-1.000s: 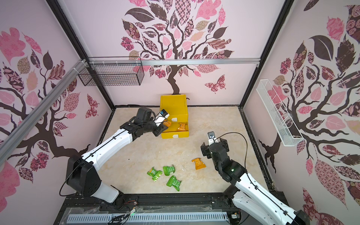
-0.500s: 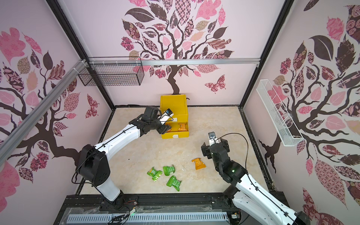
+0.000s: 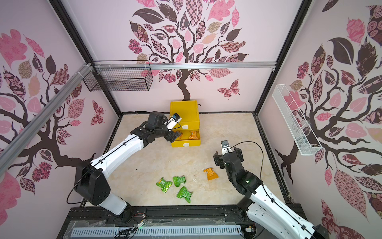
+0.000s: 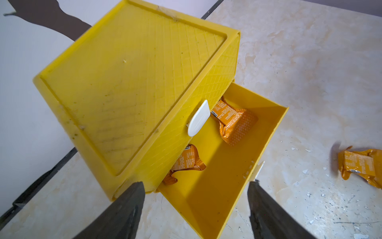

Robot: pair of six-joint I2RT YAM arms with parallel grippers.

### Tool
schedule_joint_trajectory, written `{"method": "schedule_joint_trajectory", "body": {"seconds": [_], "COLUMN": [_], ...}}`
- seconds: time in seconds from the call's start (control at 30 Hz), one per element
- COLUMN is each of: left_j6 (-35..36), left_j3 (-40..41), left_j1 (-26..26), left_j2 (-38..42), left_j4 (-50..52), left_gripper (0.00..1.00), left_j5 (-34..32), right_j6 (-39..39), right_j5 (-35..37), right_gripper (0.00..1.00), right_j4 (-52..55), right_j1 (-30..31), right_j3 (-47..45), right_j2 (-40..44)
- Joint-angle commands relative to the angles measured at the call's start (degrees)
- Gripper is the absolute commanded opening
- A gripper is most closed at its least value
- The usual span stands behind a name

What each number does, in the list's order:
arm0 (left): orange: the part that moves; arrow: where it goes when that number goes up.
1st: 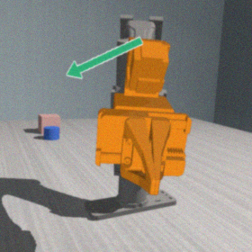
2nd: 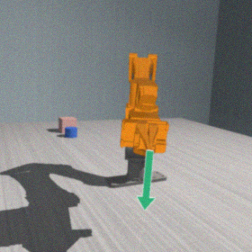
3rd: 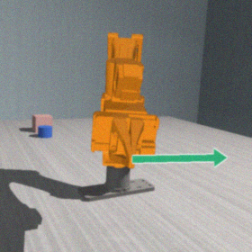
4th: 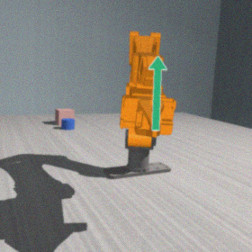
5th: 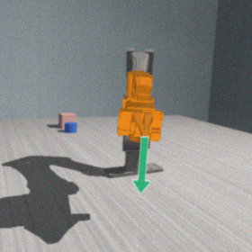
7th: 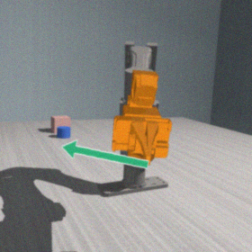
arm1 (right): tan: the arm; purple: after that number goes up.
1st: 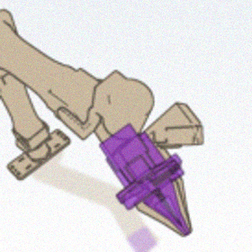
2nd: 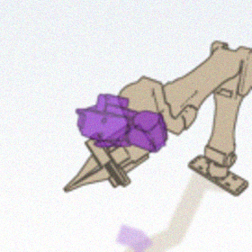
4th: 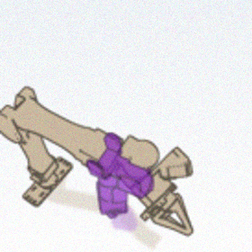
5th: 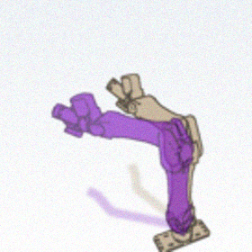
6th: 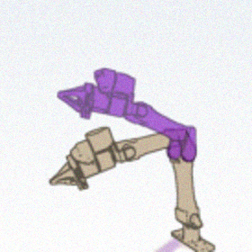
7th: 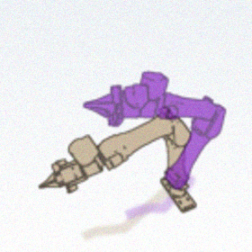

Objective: Place the cookies into the drawer by color
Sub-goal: Place the cookie in the drawer, then pick up the cookie at the center of the board.

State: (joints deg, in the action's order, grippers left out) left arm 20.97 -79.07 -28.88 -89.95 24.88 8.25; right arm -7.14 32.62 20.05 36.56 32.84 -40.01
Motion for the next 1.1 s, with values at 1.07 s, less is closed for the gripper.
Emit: {"method": "schedule_joint_trajectory", "body": {"seconds": [1.07], "left_j6": [-14.40], "left_j3": [20.72], "left_j1": [12.91], "left_j2": [29.24], "left_j4": [7.81], "left_gripper": [0.97], "left_j5": [13.73], "right_j6": [24.15], "right_j5": [-13.38], "right_gripper": [0.96], "right_j4": [23.44], "right_j1": [-0.10], "right_j3": [17.51], "right_j2": [-13.98]}}
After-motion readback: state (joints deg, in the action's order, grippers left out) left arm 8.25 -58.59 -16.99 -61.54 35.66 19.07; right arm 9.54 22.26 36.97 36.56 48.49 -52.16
